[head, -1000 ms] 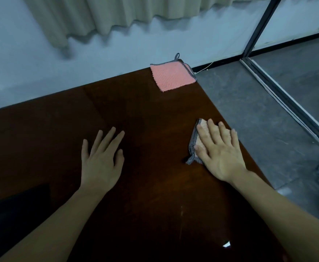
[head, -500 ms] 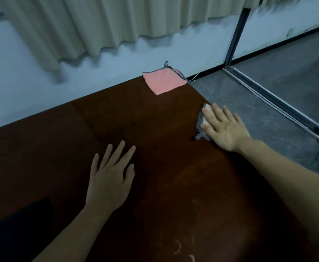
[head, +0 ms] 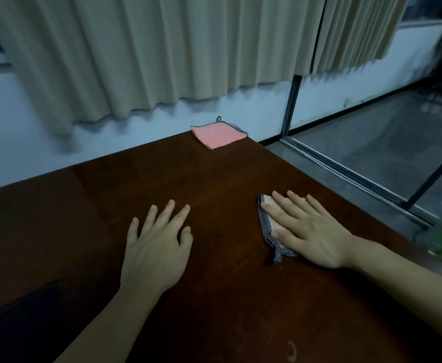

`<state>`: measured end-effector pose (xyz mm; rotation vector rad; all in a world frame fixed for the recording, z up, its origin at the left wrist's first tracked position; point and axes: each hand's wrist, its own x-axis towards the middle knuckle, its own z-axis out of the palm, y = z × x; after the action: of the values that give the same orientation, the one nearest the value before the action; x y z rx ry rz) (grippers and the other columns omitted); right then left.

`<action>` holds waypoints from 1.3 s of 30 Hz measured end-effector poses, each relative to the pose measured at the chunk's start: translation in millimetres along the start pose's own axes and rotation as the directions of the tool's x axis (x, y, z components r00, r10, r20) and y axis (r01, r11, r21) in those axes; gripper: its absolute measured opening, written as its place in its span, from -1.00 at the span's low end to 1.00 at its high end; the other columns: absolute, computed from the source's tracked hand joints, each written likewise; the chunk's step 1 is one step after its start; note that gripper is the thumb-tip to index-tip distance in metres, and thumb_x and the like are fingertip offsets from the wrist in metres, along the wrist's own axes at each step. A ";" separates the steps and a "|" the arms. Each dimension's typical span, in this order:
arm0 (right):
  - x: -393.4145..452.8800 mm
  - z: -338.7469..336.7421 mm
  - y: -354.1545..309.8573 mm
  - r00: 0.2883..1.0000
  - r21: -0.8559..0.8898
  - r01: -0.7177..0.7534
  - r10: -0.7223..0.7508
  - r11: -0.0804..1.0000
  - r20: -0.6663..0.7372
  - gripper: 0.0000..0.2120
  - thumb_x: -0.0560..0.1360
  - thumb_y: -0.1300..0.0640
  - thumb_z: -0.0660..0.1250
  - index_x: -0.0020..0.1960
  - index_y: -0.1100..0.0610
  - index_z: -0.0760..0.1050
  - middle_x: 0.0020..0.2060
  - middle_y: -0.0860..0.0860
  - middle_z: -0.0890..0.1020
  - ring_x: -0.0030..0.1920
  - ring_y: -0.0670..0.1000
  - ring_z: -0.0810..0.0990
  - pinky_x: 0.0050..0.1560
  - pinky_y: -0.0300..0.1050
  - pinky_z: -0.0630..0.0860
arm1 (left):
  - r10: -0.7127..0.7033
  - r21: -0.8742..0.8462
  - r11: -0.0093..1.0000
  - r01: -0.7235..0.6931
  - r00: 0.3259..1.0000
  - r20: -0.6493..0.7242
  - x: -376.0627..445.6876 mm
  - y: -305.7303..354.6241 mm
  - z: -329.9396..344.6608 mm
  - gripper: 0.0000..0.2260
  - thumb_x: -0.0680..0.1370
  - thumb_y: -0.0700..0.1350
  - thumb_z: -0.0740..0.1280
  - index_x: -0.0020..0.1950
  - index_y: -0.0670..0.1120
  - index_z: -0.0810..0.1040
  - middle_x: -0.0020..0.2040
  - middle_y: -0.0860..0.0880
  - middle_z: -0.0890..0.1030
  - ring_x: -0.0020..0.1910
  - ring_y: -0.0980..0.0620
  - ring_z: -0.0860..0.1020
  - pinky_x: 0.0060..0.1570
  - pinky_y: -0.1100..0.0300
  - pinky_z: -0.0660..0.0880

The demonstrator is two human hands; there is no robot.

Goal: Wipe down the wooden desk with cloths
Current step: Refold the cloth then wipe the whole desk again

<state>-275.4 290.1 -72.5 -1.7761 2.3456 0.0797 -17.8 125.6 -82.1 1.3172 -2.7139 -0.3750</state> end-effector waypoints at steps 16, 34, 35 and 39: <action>46.2 -6.4 21.6 0.989 0.003 -0.145 0.145 0.989 -0.018 -0.40 0.62 -0.35 -0.21 0.61 -0.28 -0.25 0.64 -0.09 -0.20 0.63 0.05 -0.22 0.59 0.15 -0.26 | 0.008 0.035 0.999 -0.008 1.000 0.000 4.3 -2.2 4.9 -0.53 0.70 0.18 -0.10 0.63 0.26 0.04 0.67 0.13 -0.02 0.64 0.03 -0.09 0.58 -0.11 -0.17; 46.8 -7.6 16.4 0.979 -0.007 -0.204 0.204 0.979 -0.007 -0.39 0.62 -0.37 -0.23 0.62 -0.24 -0.23 0.65 -0.04 -0.17 0.63 0.11 -0.19 0.58 0.22 -0.24 | -0.022 0.059 0.998 0.023 1.000 -0.005 -1.2 4.6 0.6 -0.54 0.71 0.17 -0.09 0.63 0.27 0.09 0.66 0.12 0.02 0.64 0.02 -0.04 0.60 -0.12 -0.13; 33.0 -5.6 8.8 0.988 -0.018 -0.152 0.152 0.988 -0.002 -0.38 0.61 -0.37 -0.24 0.62 -0.24 -0.25 0.65 -0.04 -0.18 0.63 0.10 -0.20 0.58 0.20 -0.24 | -0.022 0.059 0.998 0.022 1.000 -0.005 -1.4 4.9 0.7 -0.54 0.71 0.17 -0.08 0.63 0.26 0.09 0.66 0.12 0.03 0.64 0.02 -0.04 0.60 -0.12 -0.12; -34.1 4.1 -18.7 0.998 -0.034 0.055 -0.055 0.998 0.015 -0.26 0.43 -0.46 -0.38 0.59 -0.29 -0.31 0.61 -0.14 -0.24 0.61 0.00 -0.27 0.57 0.10 -0.30 | -0.021 0.053 0.998 0.022 1.000 -0.016 0.1 4.3 1.3 -0.55 0.71 0.17 -0.07 0.63 0.26 0.11 0.66 0.12 0.04 0.64 0.02 -0.03 0.59 -0.13 -0.12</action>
<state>-248.1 317.9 -68.6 -1.8480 2.2975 0.1243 -21.4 128.4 -82.2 1.3578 -2.7175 -0.2951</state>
